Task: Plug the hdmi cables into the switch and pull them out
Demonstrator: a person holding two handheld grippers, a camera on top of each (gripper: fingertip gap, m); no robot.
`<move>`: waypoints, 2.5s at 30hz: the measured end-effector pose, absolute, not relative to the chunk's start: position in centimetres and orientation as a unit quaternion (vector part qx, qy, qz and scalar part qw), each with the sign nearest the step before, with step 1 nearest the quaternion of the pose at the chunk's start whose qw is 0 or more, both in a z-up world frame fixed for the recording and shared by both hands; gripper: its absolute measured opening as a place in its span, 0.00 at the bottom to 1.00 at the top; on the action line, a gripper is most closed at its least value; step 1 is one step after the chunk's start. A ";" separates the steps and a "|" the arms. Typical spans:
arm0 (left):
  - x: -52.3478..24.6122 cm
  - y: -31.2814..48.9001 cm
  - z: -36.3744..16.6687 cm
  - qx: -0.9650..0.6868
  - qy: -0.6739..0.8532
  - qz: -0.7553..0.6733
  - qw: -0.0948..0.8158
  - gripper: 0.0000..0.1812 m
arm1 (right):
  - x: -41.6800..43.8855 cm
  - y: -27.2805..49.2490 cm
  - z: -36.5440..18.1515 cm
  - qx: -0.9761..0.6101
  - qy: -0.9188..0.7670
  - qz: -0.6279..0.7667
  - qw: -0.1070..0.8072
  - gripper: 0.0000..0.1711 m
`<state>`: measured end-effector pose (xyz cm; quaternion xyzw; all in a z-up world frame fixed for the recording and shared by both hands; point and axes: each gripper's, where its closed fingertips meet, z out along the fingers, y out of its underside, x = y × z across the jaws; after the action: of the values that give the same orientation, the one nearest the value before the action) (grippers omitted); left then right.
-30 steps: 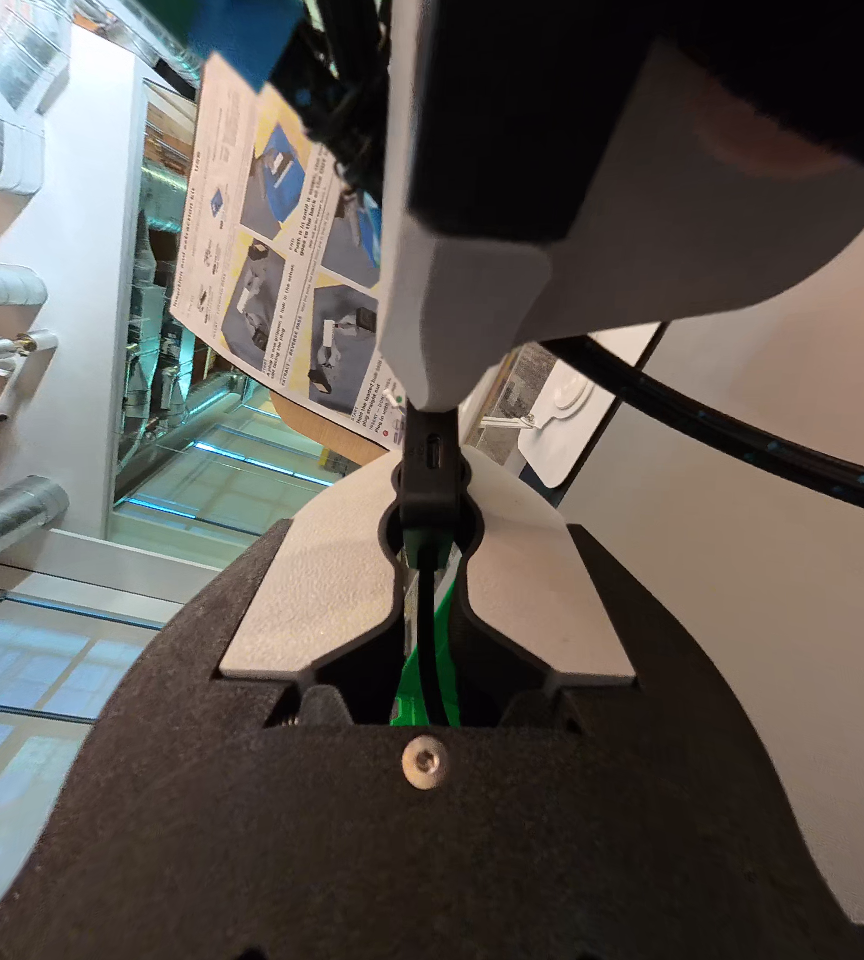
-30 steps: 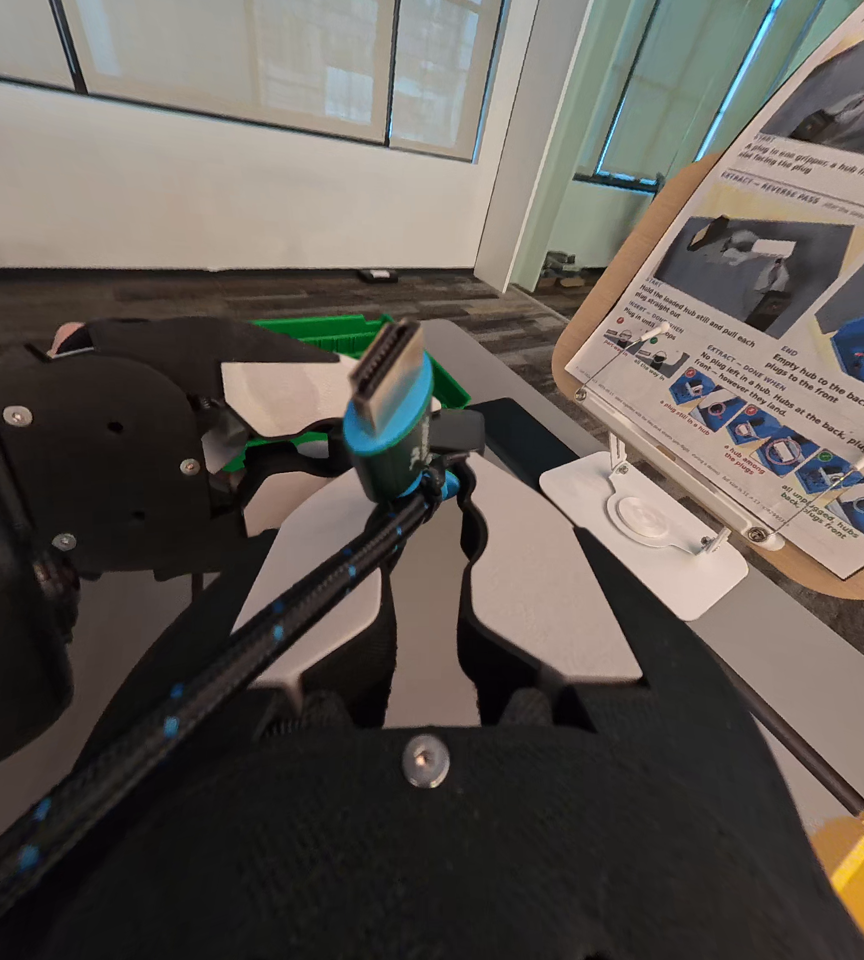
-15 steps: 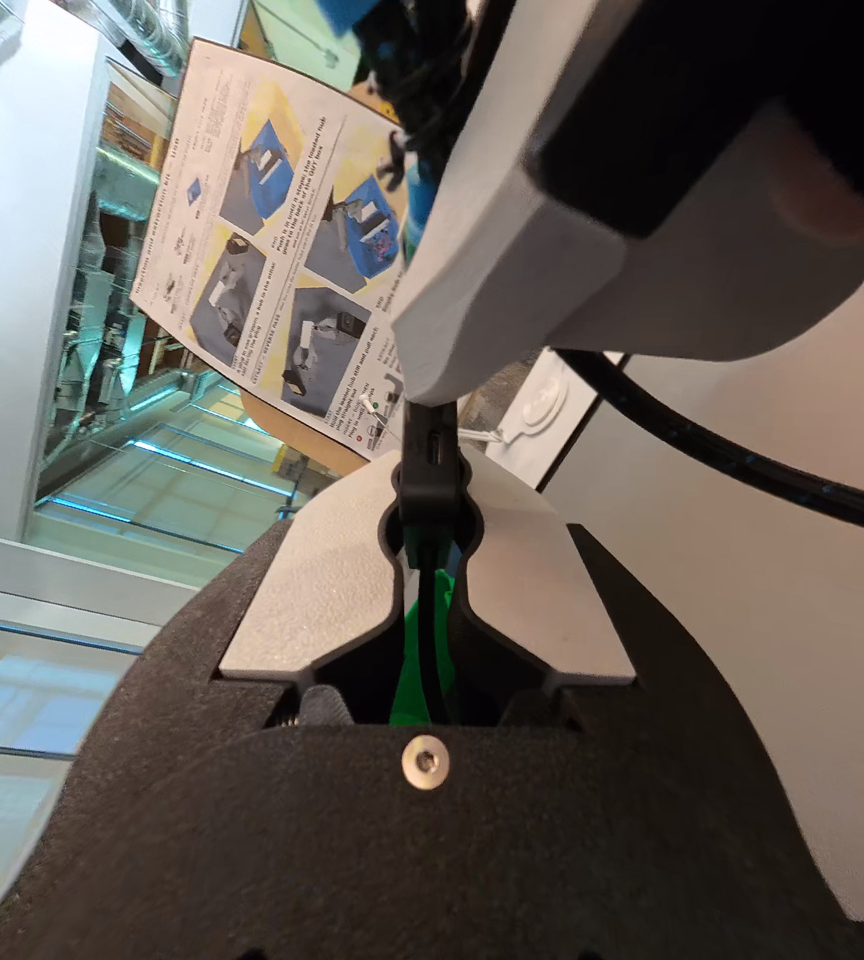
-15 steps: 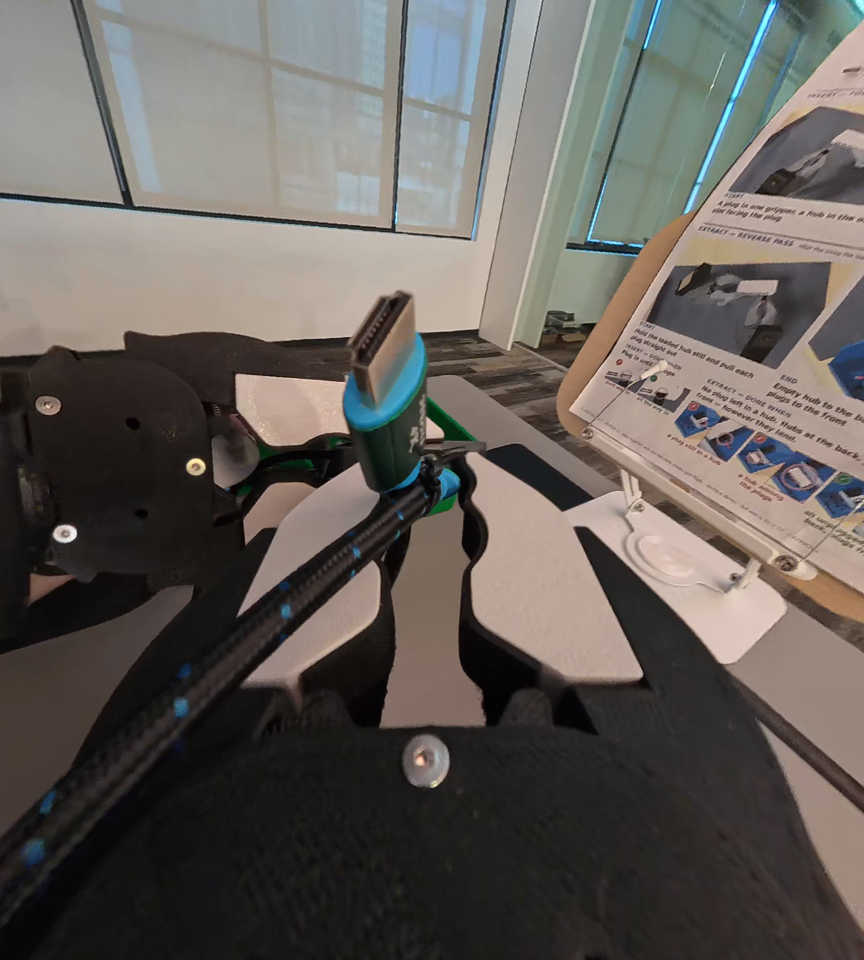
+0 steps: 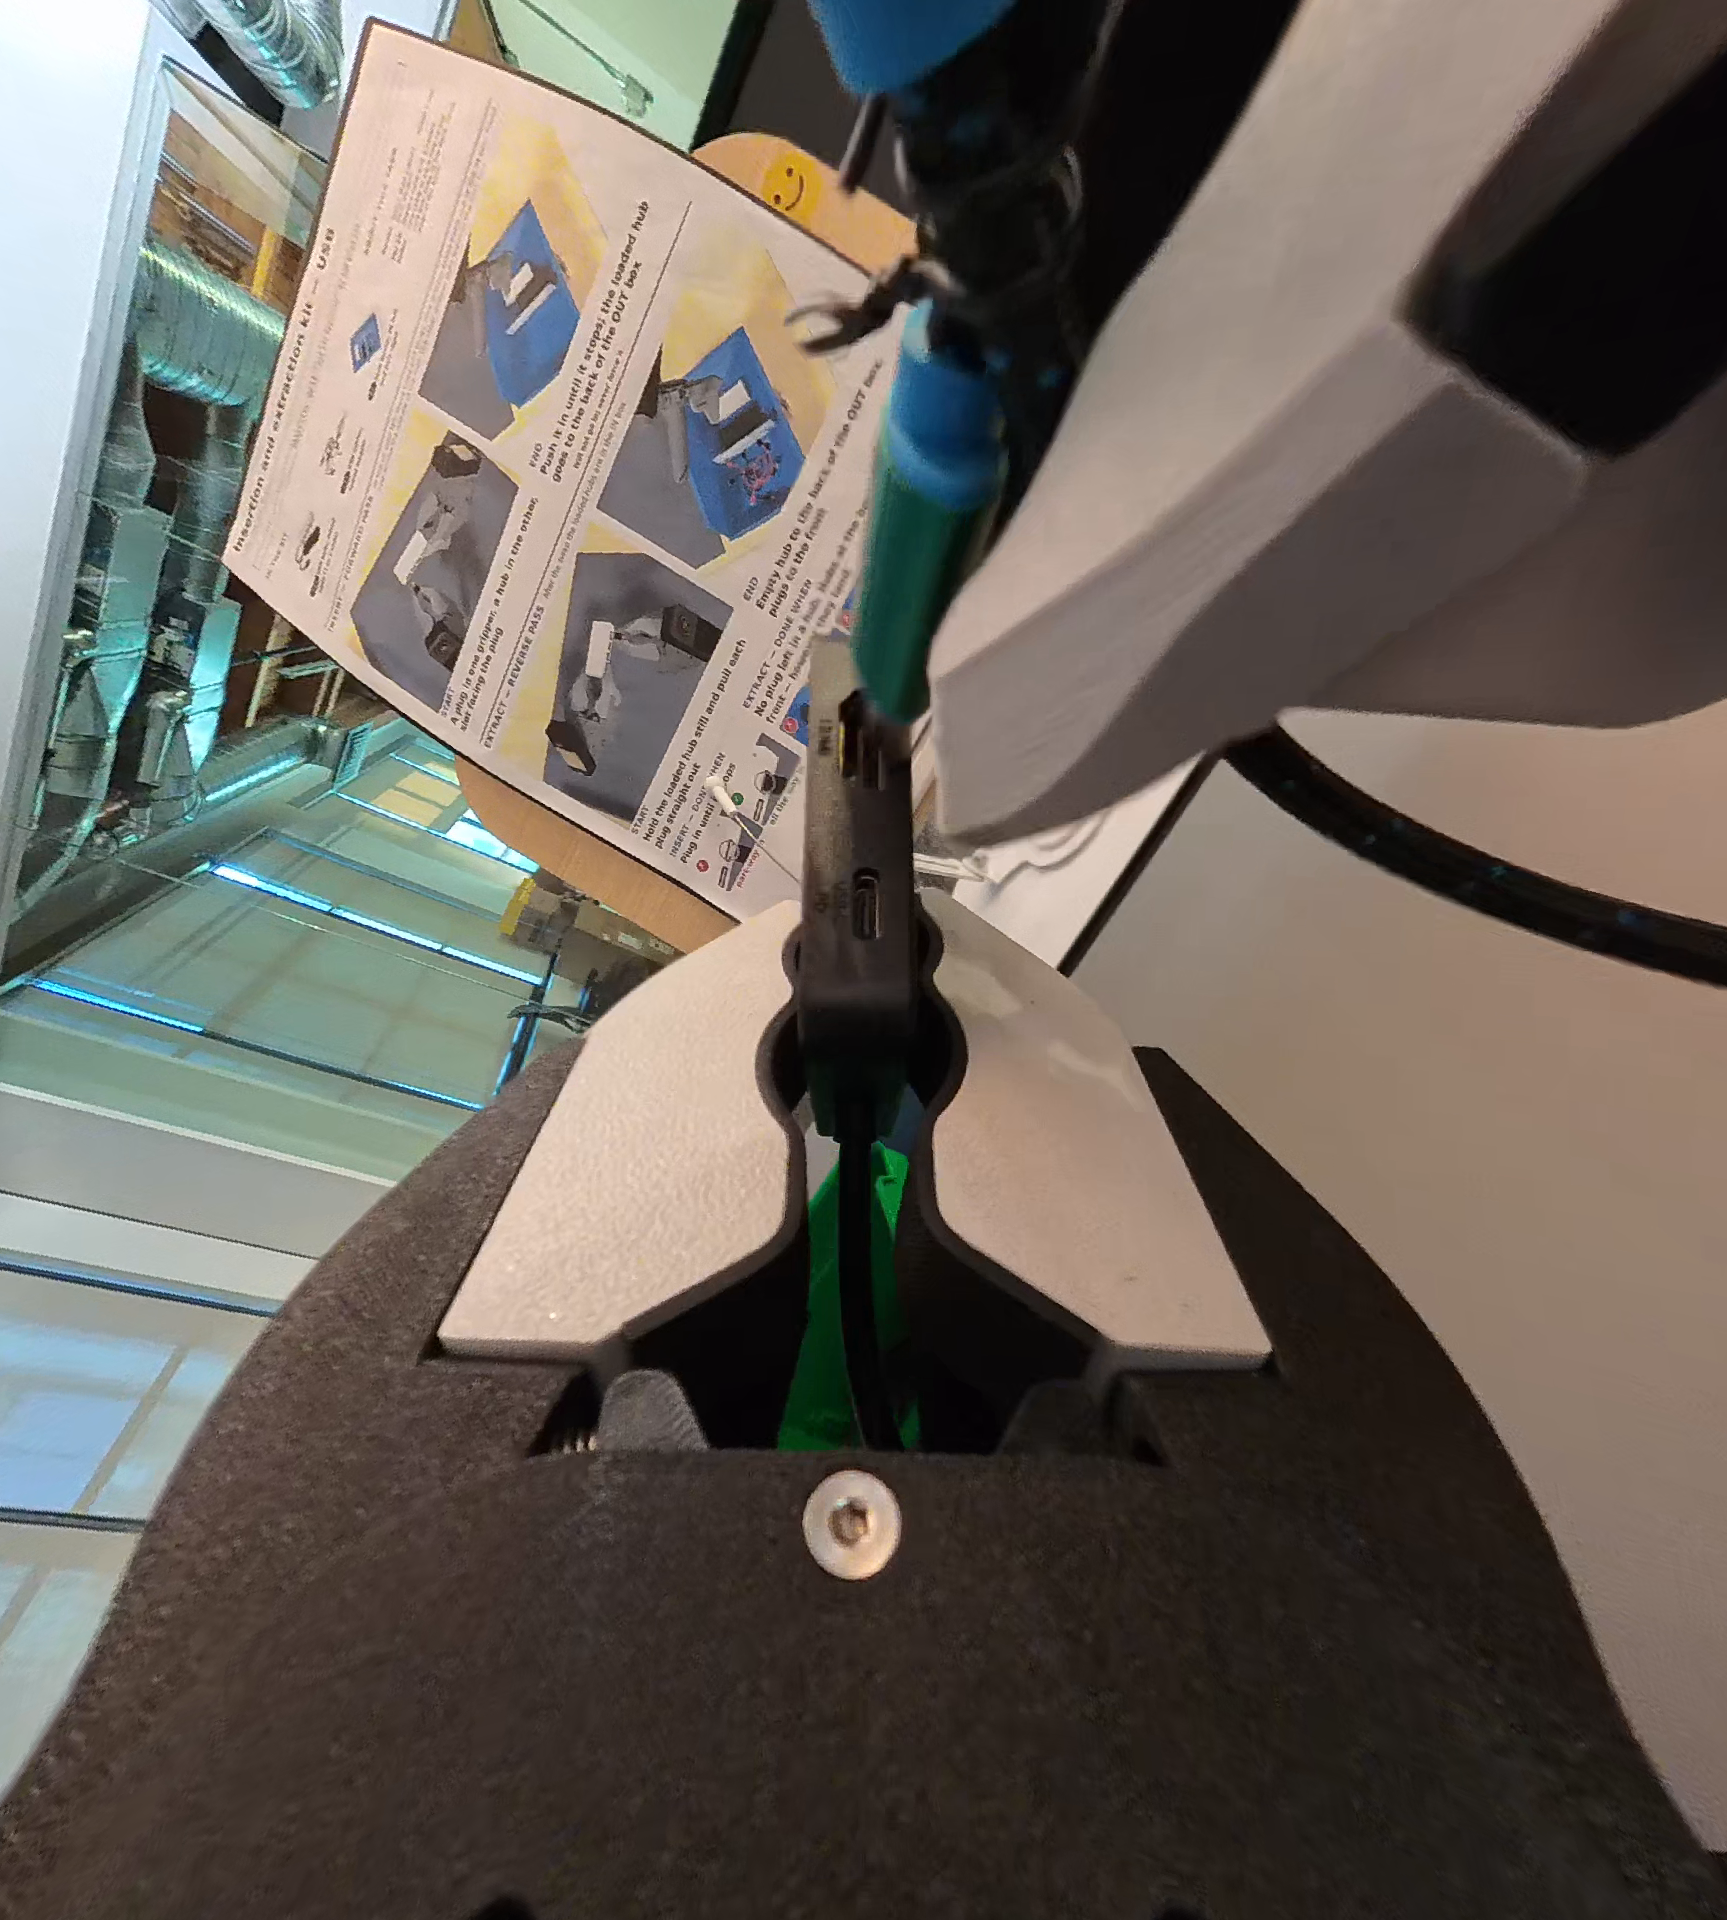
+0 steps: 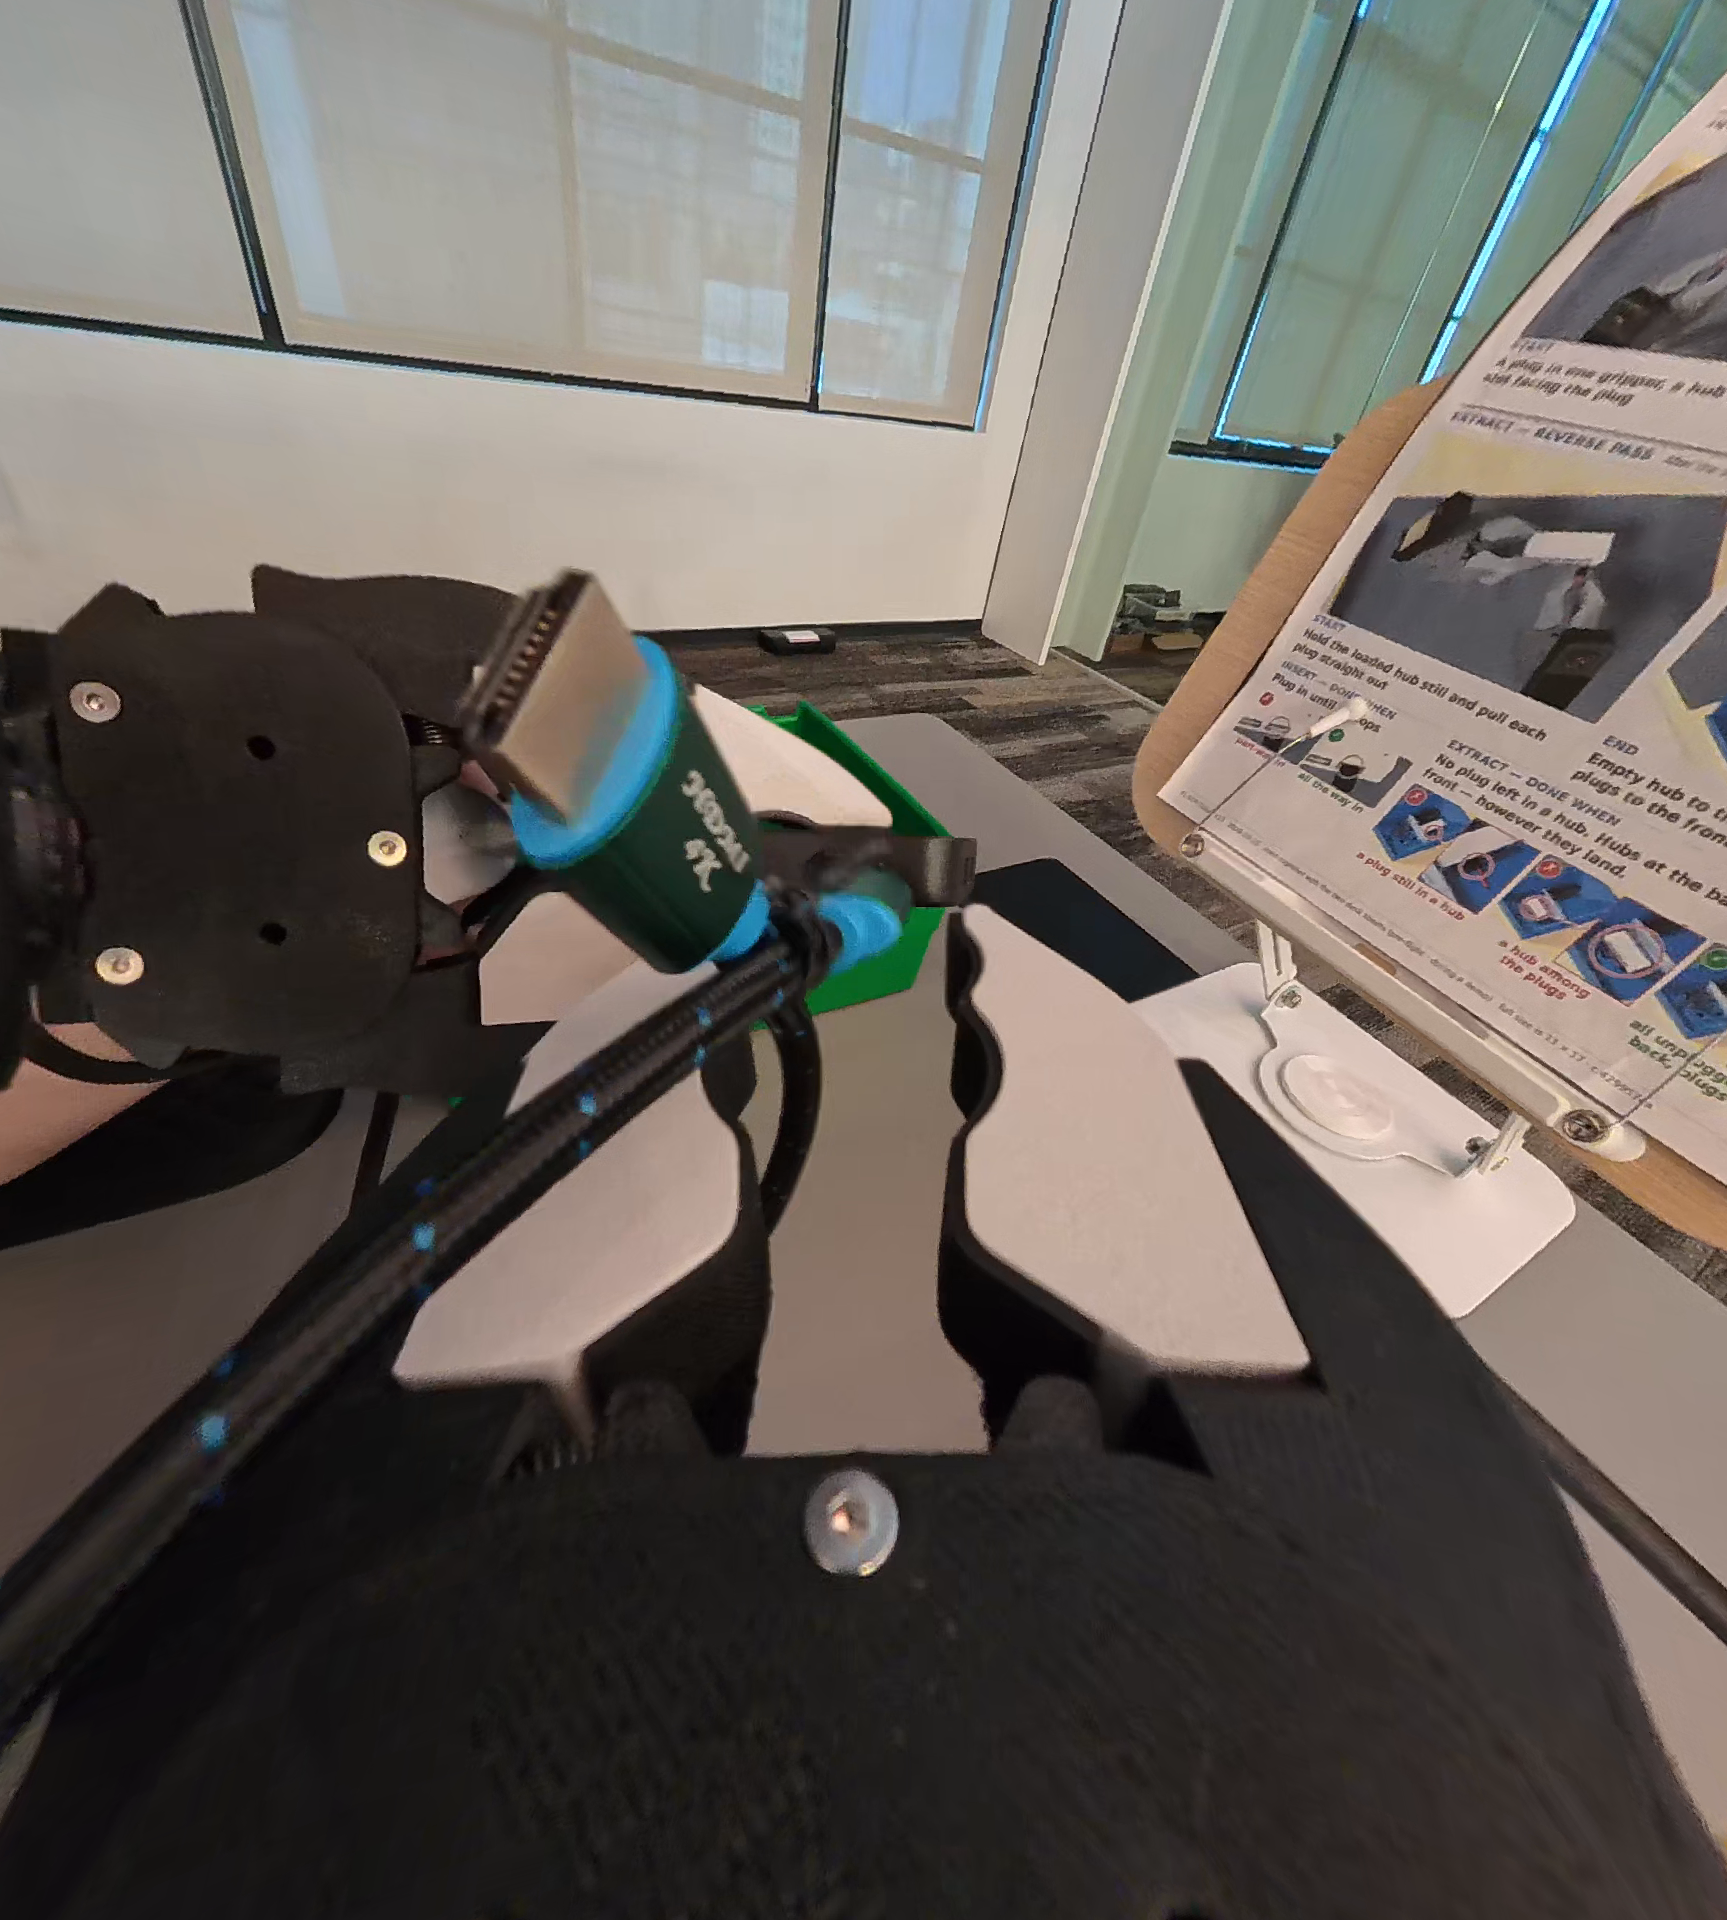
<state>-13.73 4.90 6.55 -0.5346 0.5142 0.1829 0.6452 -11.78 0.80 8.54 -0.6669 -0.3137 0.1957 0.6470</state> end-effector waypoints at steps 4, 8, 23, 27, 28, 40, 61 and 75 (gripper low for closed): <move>-13.7 4.9 6.6 -0.529 0.513 0.194 0.648 0.08 | -11.4 0.6 9.1 -0.660 -0.313 0.185 0.658 0.17; -13.7 4.8 6.7 -0.517 0.511 0.215 0.652 0.08 | -12.1 0.0 9.2 -0.646 -0.328 0.204 0.658 0.13; -13.5 4.7 6.6 -0.508 0.509 0.235 0.654 0.07 | -11.9 0.4 8.6 -0.663 -0.334 0.182 0.645 0.13; -13.6 4.6 6.9 -0.503 0.505 0.243 0.658 0.08 | -12.0 0.2 8.9 -0.657 -0.335 0.182 0.650 0.13; -13.6 4.6 6.8 -0.503 0.506 0.241 0.658 0.08 | -12.0 0.2 8.8 -0.659 -0.335 0.185 0.647 0.13; -13.6 4.8 6.5 -0.512 0.503 0.233 0.655 0.07 | -11.9 0.7 8.7 -0.649 -0.329 0.165 0.666 0.13; -12.1 4.5 4.2 -0.552 0.522 0.160 0.630 0.07 | -10.8 1.0 7.1 -0.725 -0.314 0.165 0.590 0.23; -11.9 4.5 3.8 -0.538 0.525 0.188 0.633 0.07 | -9.9 1.1 7.0 -0.734 -0.328 0.106 0.585 0.19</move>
<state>-11.90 4.51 3.83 -0.5378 0.5246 0.1879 0.6327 -9.94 1.07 7.05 -0.7343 -0.3278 0.1060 0.5848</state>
